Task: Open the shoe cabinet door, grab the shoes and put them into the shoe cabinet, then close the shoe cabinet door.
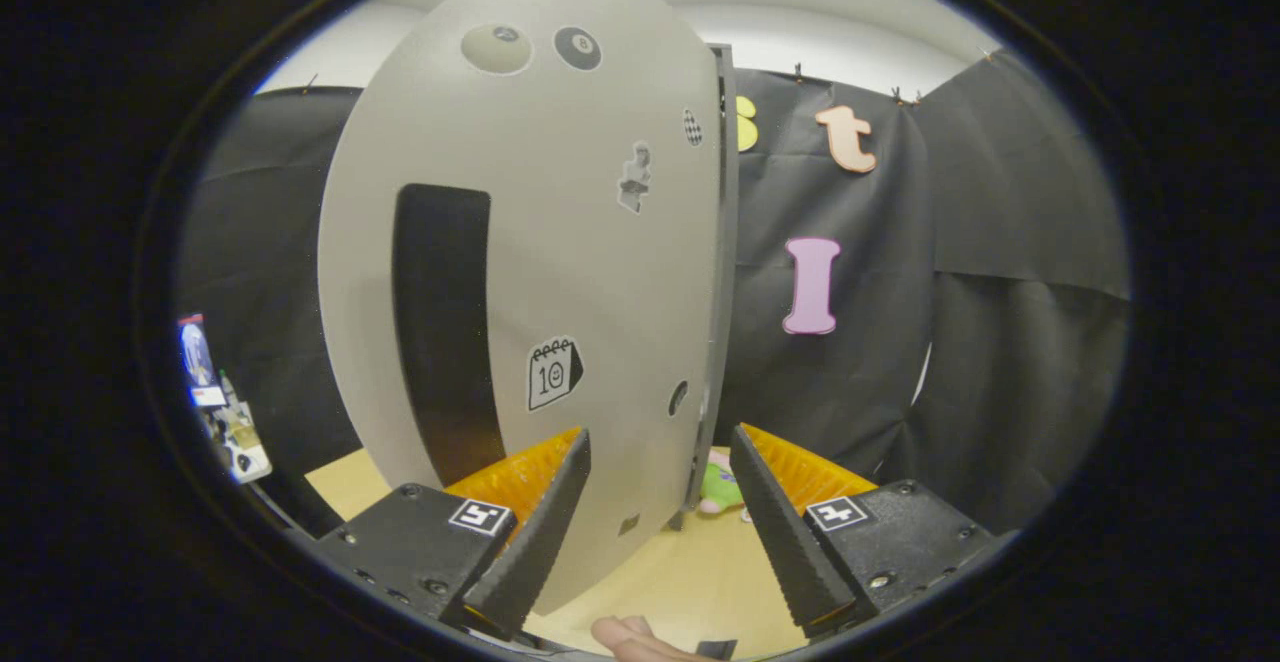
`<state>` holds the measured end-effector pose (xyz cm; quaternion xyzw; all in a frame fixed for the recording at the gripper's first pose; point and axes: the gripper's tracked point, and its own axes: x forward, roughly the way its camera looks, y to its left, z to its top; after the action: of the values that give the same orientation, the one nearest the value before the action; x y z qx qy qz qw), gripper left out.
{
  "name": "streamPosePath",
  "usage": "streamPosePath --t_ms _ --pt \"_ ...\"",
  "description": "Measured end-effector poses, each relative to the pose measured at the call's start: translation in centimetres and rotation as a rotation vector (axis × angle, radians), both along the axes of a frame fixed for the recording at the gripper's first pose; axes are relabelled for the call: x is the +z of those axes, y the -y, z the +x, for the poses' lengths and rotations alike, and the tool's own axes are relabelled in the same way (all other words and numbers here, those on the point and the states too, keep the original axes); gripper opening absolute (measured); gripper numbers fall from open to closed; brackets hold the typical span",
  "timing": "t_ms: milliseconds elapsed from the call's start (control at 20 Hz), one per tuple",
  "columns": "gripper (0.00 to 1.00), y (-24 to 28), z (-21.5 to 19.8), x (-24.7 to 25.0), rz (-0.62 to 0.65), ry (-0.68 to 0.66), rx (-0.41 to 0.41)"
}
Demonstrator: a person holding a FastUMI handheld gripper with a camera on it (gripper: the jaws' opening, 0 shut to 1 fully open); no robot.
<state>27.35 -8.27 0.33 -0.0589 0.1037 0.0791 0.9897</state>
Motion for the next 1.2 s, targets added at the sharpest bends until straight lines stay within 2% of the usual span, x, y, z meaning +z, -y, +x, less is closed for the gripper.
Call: streamPosePath --t_ms 400,700,900,1000,1200 --pt "0.93 -3.7 3.0 -1.7 0.022 0.022 0.008" --pt "0.93 -8.8 6.0 -4.9 0.034 0.002 0.033" --pt "0.93 -11.4 7.0 -7.0 0.037 0.025 -0.039" --pt "0.93 -11.4 6.2 -8.3 0.036 0.014 -0.094" --pt "0.94 -13.6 4.0 -9.9 0.069 0.023 -0.093"
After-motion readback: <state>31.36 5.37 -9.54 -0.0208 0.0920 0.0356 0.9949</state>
